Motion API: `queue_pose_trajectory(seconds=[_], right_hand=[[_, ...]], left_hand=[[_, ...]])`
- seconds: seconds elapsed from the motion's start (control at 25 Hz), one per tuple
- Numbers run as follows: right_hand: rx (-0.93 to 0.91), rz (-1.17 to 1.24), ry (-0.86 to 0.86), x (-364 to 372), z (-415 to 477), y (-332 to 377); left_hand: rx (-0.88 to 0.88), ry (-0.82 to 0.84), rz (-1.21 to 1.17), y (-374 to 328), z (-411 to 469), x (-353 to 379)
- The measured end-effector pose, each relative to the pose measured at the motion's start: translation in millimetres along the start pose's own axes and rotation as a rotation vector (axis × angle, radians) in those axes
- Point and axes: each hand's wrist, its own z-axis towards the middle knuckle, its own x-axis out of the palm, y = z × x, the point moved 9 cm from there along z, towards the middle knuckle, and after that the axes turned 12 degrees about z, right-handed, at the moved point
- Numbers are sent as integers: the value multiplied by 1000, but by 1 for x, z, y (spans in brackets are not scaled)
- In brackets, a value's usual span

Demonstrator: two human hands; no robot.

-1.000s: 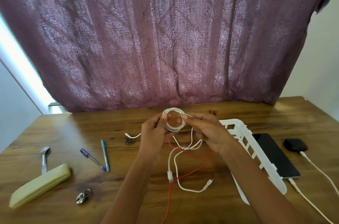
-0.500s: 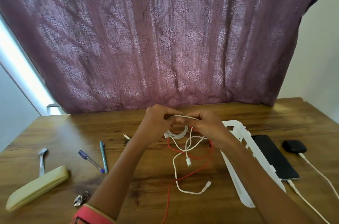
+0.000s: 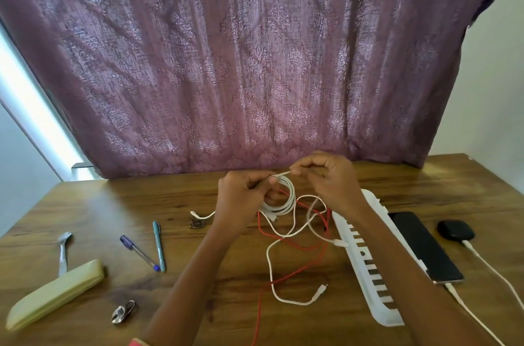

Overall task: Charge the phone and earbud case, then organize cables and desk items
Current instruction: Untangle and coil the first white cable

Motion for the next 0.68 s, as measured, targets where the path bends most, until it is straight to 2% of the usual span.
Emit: queue_pose_trajectory(seconds=[0.12,0.24,0.48,0.68], right_hand=[[-89,-144,-115,4,-6,2],[-66,-179,-79,15,-10,1],[133,-66,79,25,-12,-1],[249,136,83,27,-14,-12]], left_hand=[[-60,-39,-52,6,0,0],[-100,-107,-84,10,-1,-2],[-94,-187,-74,8,-3,-9],[-95,-141,-82,9,0,0]])
